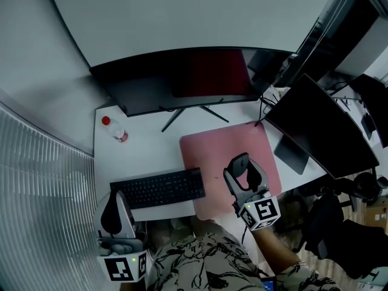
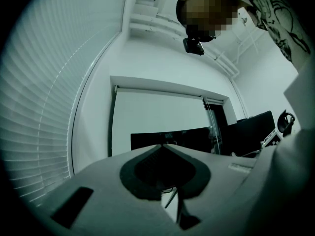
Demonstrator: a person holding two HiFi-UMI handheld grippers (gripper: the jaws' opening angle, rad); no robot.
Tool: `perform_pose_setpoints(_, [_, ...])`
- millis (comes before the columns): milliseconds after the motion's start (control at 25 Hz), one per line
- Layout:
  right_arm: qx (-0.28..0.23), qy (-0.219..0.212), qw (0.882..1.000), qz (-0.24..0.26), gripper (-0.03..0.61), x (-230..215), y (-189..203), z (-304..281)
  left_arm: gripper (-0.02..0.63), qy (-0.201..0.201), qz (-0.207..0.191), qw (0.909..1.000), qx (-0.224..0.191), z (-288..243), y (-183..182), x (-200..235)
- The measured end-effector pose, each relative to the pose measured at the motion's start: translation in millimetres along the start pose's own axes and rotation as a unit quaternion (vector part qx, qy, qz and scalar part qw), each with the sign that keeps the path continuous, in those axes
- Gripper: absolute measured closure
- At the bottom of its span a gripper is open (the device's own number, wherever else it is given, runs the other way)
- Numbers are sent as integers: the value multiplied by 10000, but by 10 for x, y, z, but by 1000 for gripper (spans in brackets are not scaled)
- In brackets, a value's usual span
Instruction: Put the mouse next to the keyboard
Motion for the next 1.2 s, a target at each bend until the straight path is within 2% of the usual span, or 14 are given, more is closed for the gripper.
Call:
perform_pose_setpoints(560, [974,170,9945,-348,275,-118,875,-302,612,5,12,9996,283,-21,139,14])
perform_pose_setpoints(1200, [1934,261,9788,-617,275,-87,1591,-413,612,-41,28,9991,423,-109,246,64])
Point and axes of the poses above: the fingertips, and each gripper's own axes: z backward along the fingers, x to its left, y out of its underside, the point moved 7 cm from there along z, backward along the fingers, and after that the axes turned 2 degrees about -y, right-handed, at the moved point
